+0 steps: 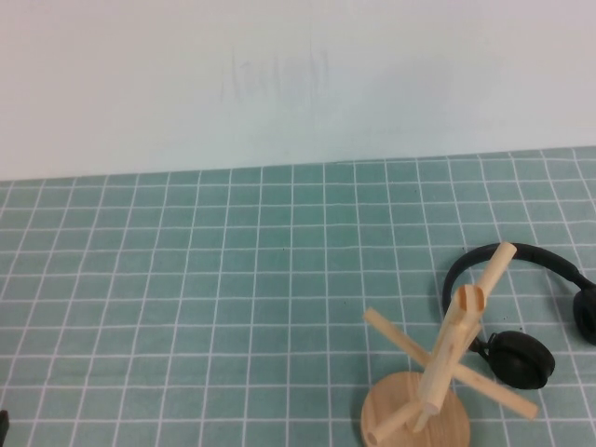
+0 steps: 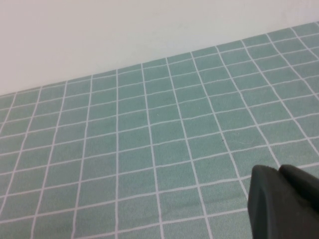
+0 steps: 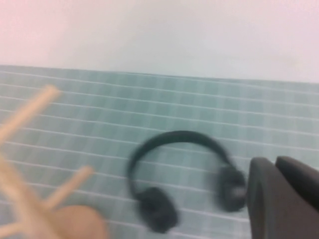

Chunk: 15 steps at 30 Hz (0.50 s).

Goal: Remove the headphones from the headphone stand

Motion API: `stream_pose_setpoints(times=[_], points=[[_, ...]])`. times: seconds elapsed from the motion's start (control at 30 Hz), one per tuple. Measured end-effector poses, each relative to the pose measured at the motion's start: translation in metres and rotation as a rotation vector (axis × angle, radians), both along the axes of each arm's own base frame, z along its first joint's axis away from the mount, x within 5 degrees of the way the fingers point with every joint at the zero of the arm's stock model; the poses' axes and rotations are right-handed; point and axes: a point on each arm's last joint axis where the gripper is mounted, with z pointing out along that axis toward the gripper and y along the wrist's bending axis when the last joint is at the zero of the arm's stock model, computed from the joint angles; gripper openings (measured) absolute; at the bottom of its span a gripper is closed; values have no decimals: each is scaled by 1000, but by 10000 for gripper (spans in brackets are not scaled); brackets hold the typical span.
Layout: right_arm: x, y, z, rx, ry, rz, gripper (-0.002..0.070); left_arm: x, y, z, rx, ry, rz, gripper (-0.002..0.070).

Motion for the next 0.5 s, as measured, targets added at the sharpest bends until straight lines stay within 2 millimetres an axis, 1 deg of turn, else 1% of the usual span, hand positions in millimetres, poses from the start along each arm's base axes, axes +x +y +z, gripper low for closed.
stream_pose_setpoints(times=[0.07,0.13,0.23,0.33,0.37,0.4,0.47,0.5], points=[[3,0,-1,24,-51,-18,-6,0,0,0,0,0,0,-5],[5,1,-7,44,-132,-57,-6,0,0,0,0,0,0,-5],[12,2,-32,19,-199,-138,-6,0,0,0,0,0,0,-5],[12,-1,-64,-15,-231,-221,-6,0,0,0,0,0,0,-5],[11,-2,-69,-49,-272,-244,-6,0,0,0,0,0,0,-5],[9,-2,-74,-91,-327,-256,-6,0,0,0,0,0,0,-5],[6,1,-87,-85,-417,-236,-6,0,0,0,0,0,0,-5],[6,2,-96,-88,-439,-222,-6,0,0,0,0,2,0,-5]])
